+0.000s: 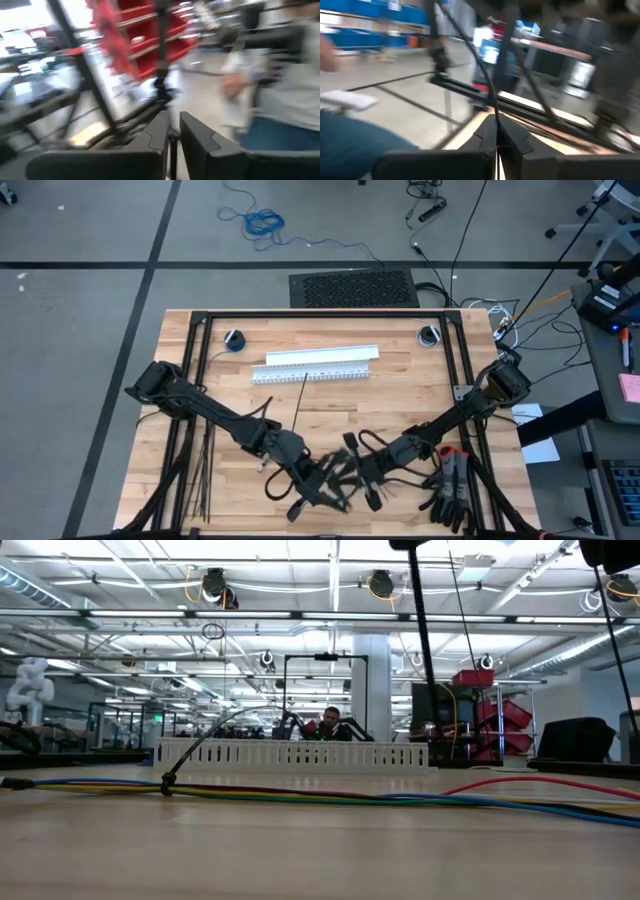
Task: Ziptie cables
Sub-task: Wrap the black zip tie on the cables
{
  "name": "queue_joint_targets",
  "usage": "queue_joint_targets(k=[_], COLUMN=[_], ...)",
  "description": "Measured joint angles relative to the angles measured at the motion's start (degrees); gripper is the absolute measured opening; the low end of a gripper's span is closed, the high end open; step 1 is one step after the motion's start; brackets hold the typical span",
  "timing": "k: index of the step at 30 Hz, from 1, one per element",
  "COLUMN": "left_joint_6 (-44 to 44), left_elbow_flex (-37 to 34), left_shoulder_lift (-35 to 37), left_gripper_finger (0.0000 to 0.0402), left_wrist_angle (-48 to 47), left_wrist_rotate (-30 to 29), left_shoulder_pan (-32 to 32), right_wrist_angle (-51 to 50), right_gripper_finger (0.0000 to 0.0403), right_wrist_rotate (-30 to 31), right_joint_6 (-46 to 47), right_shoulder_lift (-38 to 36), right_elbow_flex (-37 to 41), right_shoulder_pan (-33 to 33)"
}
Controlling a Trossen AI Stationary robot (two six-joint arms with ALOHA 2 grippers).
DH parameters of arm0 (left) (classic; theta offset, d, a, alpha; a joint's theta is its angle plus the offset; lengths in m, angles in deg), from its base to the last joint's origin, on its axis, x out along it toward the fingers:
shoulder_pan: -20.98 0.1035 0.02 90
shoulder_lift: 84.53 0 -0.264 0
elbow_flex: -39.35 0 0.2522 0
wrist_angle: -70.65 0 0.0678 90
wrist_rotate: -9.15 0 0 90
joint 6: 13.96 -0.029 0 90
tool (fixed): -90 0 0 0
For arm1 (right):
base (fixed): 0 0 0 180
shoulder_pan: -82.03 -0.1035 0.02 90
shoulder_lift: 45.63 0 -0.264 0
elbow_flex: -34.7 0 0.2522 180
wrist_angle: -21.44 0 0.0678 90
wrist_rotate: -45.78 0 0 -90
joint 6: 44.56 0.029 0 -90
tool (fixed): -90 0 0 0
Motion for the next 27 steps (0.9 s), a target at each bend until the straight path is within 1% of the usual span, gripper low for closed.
queue_joint_targets(k=[4,5,8,10,13,15,17,19,21,22,24,27], left_joint_6=[-5.21,-6.21,-6.87,-3.46,5.11,9.96,12.81,15.50,20.17,22.75,27.11,28.50], left_elbow_flex=[0.00,0.00,0.00,0.02,0.02,-0.06,-1.00,-2.72,-5.17,-6.42,-9.21,-13.63], left_shoulder_lift=[4.01,5.21,9.75,11.74,12.79,12.17,10.69,8.85,7.39,6.93,6.36,5.93], left_gripper_finger=[0.0081,0.0090,0.0116,0.0130,0.0141,0.0142,0.0142,0.0143,0.0143,0.0143,0.0143,0.0143], left_wrist_angle=[-4.18,-5.81,-15.35,-20.61,-26.20,-27.77,-27.77,-27.50,-27.87,-27.68,-24.58,-15.11], left_wrist_rotate=[-15.23,-19.88,-36.76,-45.72,-55.26,-61.85,-70.58,-79.19,-83.77,-84.51,-84.75,-82.93], left_shoulder_pan=[-2.25,-3.02,-6.23,-8.22,-11.88,-14.02,-15.90,-16.90,-17.00,-16.67,-15.70,-14.35], right_wrist_angle=[-0.46,-0.48,-0.92,-0.85,0.59,2.23,3.41,3.63,3.63,3.64,3.67,3.72], right_gripper_finger=[0.0000,0.0000,0.0000,0.0000,0.0000,0.0000,0.0000,0.0000,0.0000,0.0000,0.0000,0.0000], right_wrist_rotate=[9.48,11.29,16.25,19.92,26.12,29.31,31.82,32.35,31.75,30.94,29.32,28.09], right_joint_6=[1.12,1.45,2.73,3.15,3.84,3.94,4.07,3.68,3.28,2.97,2.58,1.99], right_shoulder_lift=[0.00,0.00,0.00,0.00,0.00,0.00,0.00,0.00,0.00,0.00,0.00,0.00], right_elbow_flex=[0.02,0.02,0.02,0.32,1.51,2.39,3.20,3.41,3.41,3.41,3.43,3.43], right_shoulder_pan=[0.00,0.00,0.00,-0.13,-0.15,-0.13,-0.06,-0.04,-0.05,-0.17,-0.45,-0.68])
